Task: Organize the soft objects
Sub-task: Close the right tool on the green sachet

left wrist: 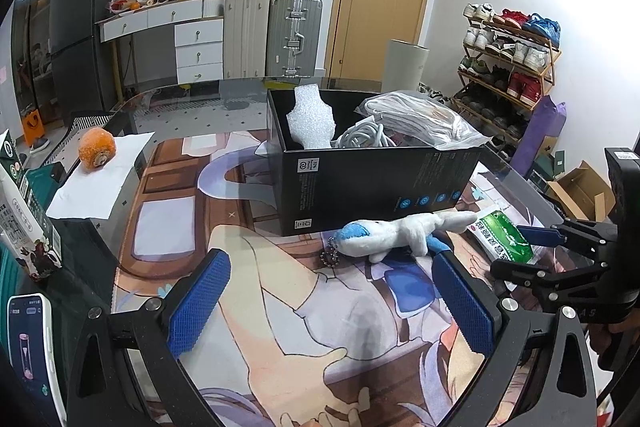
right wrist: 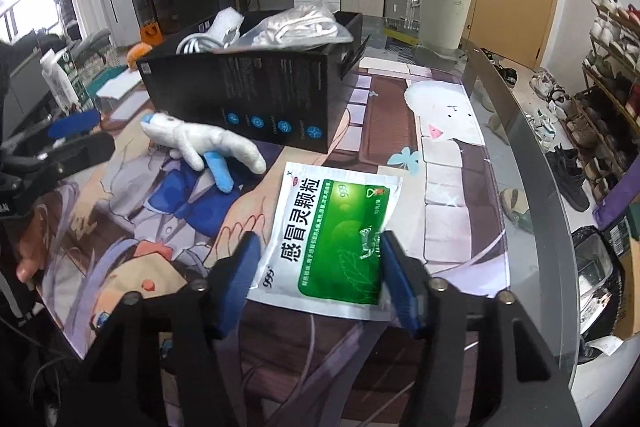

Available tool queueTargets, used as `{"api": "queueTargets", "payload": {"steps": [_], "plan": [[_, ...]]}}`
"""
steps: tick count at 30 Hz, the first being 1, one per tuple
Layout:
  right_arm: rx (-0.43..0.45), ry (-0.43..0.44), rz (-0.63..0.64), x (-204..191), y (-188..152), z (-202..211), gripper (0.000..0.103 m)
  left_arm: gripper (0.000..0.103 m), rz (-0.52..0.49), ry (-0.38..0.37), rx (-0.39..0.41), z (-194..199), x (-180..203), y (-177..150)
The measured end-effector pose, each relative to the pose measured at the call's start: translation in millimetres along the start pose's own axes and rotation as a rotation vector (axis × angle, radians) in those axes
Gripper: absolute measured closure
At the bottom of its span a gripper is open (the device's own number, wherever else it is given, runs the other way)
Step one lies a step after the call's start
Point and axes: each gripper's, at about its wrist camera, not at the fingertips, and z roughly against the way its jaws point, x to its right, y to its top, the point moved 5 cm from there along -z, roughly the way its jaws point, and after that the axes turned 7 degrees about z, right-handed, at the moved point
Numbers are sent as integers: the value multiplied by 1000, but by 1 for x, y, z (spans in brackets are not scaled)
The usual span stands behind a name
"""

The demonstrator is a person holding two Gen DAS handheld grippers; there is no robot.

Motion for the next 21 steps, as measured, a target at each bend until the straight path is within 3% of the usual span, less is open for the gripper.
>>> {"api": "queueTargets", "payload": {"steps": [10, 21], "plan": [[20, 33, -14, 4, 1, 6, 66, 1, 3, 4, -5, -1, 0, -1], [39, 53, -9, 3, 2, 11, 66, 1, 3, 4, -5, -1, 0, -2]]}}
